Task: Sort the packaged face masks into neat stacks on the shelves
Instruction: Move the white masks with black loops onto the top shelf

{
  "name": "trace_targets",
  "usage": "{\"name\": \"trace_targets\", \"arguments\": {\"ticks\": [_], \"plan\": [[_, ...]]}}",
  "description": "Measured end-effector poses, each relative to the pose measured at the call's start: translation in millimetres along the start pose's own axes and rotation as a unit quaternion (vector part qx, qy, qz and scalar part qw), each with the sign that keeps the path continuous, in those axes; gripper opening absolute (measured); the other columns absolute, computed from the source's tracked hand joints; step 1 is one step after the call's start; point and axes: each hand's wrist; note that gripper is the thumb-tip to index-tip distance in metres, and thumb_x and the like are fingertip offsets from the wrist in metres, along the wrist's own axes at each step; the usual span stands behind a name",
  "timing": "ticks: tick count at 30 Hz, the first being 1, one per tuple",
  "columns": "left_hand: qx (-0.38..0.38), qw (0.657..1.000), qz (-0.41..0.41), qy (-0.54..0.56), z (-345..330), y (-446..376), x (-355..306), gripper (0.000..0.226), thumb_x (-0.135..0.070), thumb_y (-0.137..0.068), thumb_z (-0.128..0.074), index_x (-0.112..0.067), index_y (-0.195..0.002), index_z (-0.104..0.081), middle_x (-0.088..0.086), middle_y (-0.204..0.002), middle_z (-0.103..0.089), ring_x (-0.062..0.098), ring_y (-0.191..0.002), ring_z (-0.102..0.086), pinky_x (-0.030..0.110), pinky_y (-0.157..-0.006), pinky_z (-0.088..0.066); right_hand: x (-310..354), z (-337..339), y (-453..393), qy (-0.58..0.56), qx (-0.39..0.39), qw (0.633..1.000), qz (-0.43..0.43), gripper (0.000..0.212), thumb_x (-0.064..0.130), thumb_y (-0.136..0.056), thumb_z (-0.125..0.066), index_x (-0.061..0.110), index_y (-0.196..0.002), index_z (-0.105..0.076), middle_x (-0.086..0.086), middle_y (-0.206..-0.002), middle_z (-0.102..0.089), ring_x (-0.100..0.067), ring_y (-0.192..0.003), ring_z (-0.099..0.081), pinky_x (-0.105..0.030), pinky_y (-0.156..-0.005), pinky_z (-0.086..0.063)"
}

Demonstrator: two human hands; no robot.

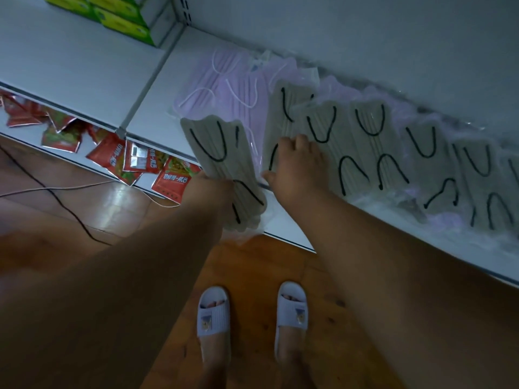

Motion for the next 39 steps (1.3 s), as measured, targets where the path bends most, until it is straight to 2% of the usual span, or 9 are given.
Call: {"name": "trace_targets", "arguments": {"ticks": [5, 10, 12, 16, 20, 24, 29, 34, 39], "plan": [[0.025, 1.0, -0.001, -0.014, 2, -2, -4, 0.018, -0.013, -0.098, -0.056, -0.013, -0.116, -0.058, 0.0, -0.089, -0.058, 0.029, -0.102, -0.057, 0.039, -0.09, -0.047, -7, -1, 3, -0.095, -0.073, 0.993, -0.009, 0.033, 0.005, -0.09, -0.055, 0.007, -0.123, -0.053, -0.016, -0.12, -0.056, -0.034, -0.106, -0.055, -0.036, -0.083, -0.041], [0.091, 0.995, -0.024, -0.033, -3, 9, -17, 0.059, -0.061, -0.094, -0.049, -0.009, -0.114, -0.065, 0.009, -0.103, -0.069, 0.025, -0.095, -0.067, 0.037, -0.086, -0.055, -2, 4, 44, -0.266, -0.065, 0.952, 0.134, 0.021, 0.019, -0.092, -0.051, 0.01, -0.104, -0.066, -0.009, -0.096, -0.059, -0.024, -0.089, -0.054, -0.039, -0.077, -0.048], [0.093, 0.994, -0.037, -0.048, -7, 11, -18, 0.051, -0.054, -0.098, -0.05, -0.007, -0.111, -0.063, 0.006, -0.097, -0.068, 0.018, -0.087, -0.065, 0.019, -0.074, -0.053, -3, 5, 61, -0.288, -0.047, 0.939, 0.18, 0.032, 0.022, -0.09, -0.044, 0.006, -0.101, -0.069, -0.011, -0.095, -0.06, -0.025, -0.09, -0.054, -0.037, -0.077, -0.047], [0.077, 0.995, -0.037, -0.055, -16, 17, -17, 0.018, -0.021, -0.097, -0.06, -0.012, -0.112, -0.062, 0.008, -0.1, -0.068, 0.023, -0.091, -0.066, 0.022, -0.067, -0.049, -29, 11, 61, -0.221, -0.11, 0.967, 0.056, 0.038, 0.022, -0.088, -0.045, 0.006, -0.115, -0.067, -0.014, -0.121, -0.057, -0.029, -0.113, -0.052, -0.046, -0.094, -0.048], [0.073, 0.997, 0.003, -0.007, -31, 23, -6, 0.01, -0.023, -0.093, -0.065, -0.024, -0.084, -0.06, -0.003, -0.079, -0.061, 0.016, -0.076, -0.061, 0.03, -0.07, -0.05, -77, 10, 45, -0.02, -0.008, 0.993, -0.113, 0.064, 0.033, -0.094, -0.058, 0.012, -0.149, -0.032, -0.016, -0.157, -0.023, -0.034, -0.143, -0.022, -0.047, -0.114, -0.026], [0.065, 0.997, -0.031, -0.004, -46, 28, 2, 0.023, -0.021, -0.093, -0.064, -0.026, -0.073, -0.054, -0.006, -0.076, -0.059, 0.021, -0.08, -0.062, 0.031, -0.074, -0.053, -104, 5, 39, 0.004, -0.03, 0.998, -0.055, 0.05, 0.024, -0.093, -0.061, 0.011, -0.139, -0.046, -0.016, -0.143, -0.041, -0.036, -0.129, -0.036, -0.044, -0.106, -0.033], [0.072, 0.997, -0.04, 0.004, -60, 35, 6, 0.021, -0.019, -0.096, -0.059, -0.025, -0.077, -0.055, -0.005, -0.075, -0.058, 0.014, -0.067, -0.058, 0.019, -0.045, -0.047, -103, 10, 46, -0.149, -0.091, 0.984, -0.035, 0.041, 0.02, -0.096, -0.056, 0.007, -0.134, -0.055, -0.018, -0.133, -0.053, -0.035, -0.121, -0.047, -0.038, -0.1, -0.036], [0.081, 0.996, -0.04, 0.015, -71, 37, 6, 0.008, -0.019, -0.097, -0.057, -0.021, -0.105, -0.059, -0.005, -0.083, -0.061, 0.007, -0.071, -0.057, 0.02, -0.05, -0.041, -110, 2, 51, 0.003, -0.028, 1.0, 0.0, 0.061, 0.041, -0.085, -0.069, 0.015, -0.136, -0.048, -0.011, -0.134, -0.048, -0.033, -0.121, -0.043, -0.042, -0.099, -0.036], [0.053, 0.998, -0.029, -0.018, -72, 36, 10, 0.013, -0.022, -0.097, -0.056, -0.018, -0.109, -0.06, -0.002, -0.084, -0.063, 0.01, -0.071, -0.06, 0.021, -0.045, -0.045, -117, -3, 47, -0.118, -0.13, 0.982, -0.067, 0.017, 0.012, -0.091, -0.058, 0.005, -0.107, -0.062, -0.015, -0.109, -0.057, -0.033, -0.102, -0.053, -0.037, -0.082, -0.04]]}}
Point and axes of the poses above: each hand's wrist, its own y-axis away from the middle knuckle, its own z-axis out of the back of the hand, x = y × z
